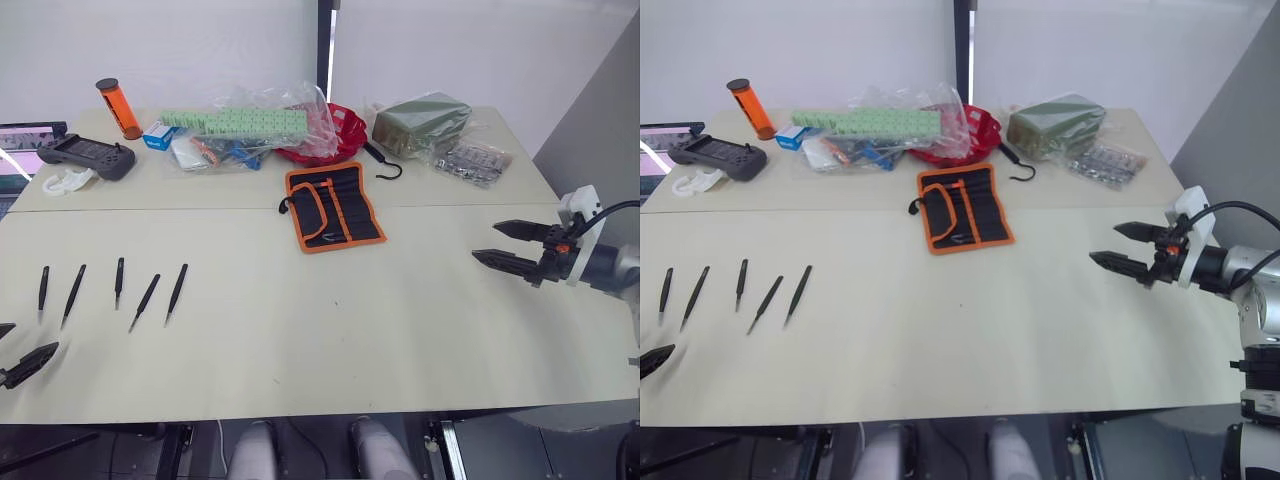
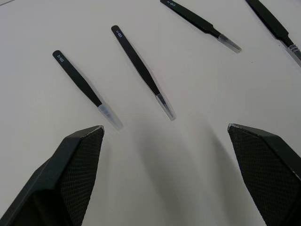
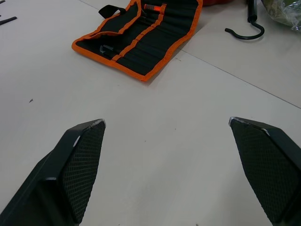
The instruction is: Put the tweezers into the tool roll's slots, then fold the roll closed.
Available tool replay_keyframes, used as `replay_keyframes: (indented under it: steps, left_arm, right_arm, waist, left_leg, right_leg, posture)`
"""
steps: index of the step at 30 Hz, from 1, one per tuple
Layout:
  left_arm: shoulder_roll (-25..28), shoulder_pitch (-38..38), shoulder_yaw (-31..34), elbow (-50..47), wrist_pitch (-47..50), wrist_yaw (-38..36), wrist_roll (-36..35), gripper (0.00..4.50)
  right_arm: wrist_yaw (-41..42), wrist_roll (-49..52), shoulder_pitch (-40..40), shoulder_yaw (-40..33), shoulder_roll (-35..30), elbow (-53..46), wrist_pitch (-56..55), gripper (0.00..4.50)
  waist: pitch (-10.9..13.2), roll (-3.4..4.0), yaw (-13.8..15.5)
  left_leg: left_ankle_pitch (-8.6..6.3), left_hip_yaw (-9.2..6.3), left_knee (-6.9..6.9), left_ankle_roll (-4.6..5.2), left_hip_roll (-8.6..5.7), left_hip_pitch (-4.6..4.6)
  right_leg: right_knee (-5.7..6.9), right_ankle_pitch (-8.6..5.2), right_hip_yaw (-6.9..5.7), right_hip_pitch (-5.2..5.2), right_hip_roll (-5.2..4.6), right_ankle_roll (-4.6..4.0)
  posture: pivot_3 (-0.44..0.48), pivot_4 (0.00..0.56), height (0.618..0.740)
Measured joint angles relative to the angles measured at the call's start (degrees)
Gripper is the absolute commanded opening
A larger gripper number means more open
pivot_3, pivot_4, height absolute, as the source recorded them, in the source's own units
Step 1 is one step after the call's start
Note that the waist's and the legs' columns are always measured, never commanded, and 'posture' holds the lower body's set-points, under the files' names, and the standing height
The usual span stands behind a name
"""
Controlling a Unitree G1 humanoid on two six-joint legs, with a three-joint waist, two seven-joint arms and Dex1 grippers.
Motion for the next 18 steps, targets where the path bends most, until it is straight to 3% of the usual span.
replay_keyframes:
  steps: [3, 10, 14, 18]
  left_arm:
    - [-0.6, -0.1, 0.5, -2.5, 3.1, -0.7, -2.0, 4.49]
    - [-2.7, -4.4, 0.6, -26.9, 21.9, -0.5, -13.9, 4.49]
    - [-6.8, -7.4, -4.7, -43.4, 29.9, 5.9, -17.3, 4.49]
    - [-8.1, -11.6, -11.4, -53.3, 37.5, 11.4, -19.0, 4.49]
  right_arm:
    - [-0.6, 0.1, 0.0, -0.1, 0.4, -0.2, 1.0, 4.50]
    - [-9.3, 3.7, 1.0, -0.7, 6.6, -9.7, 10.6, 4.50]
    - [-16.1, 6.5, 4.2, -0.6, 11.5, -20.4, 15.4, 4.50]
    - [-25.2, 7.8, 5.9, 0.4, 16.7, -30.1, 20.5, 4.50]
  waist:
    - [0.0, 0.00, 0.1]
    - [0.0, -0.01, 0.2]
    - [0.0, 0.00, 0.3]
    - [0.0, -0.01, 0.1]
  left_leg:
    - [0.00, -0.02, 0.00, 0.00, 0.00, 0.00]
    - [0.00, -0.34, 0.24, 0.00, 0.00, -0.27]
    - [-0.12, -0.62, 0.62, 0.07, -0.03, -0.46]
    - [-0.12, -0.83, 0.70, 0.07, -0.06, -0.55]
  right_leg:
    - [0.00, 0.00, -0.02, 0.02, 0.00, 0.00]
    - [0.07, 0.01, -0.19, -0.01, 0.02, 0.02]
    - [0.20, 0.05, -0.28, 0.02, 0.04, 0.08]
    - [0.20, 0.06, -0.36, 0.05, 0.07, 0.10]
  posture:
    - [0.000, 0.150, 0.738]
    - [0.000, 0.150, 0.738]
    - [0.000, 0.150, 0.738]
    - [0.000, 0.150, 0.738]
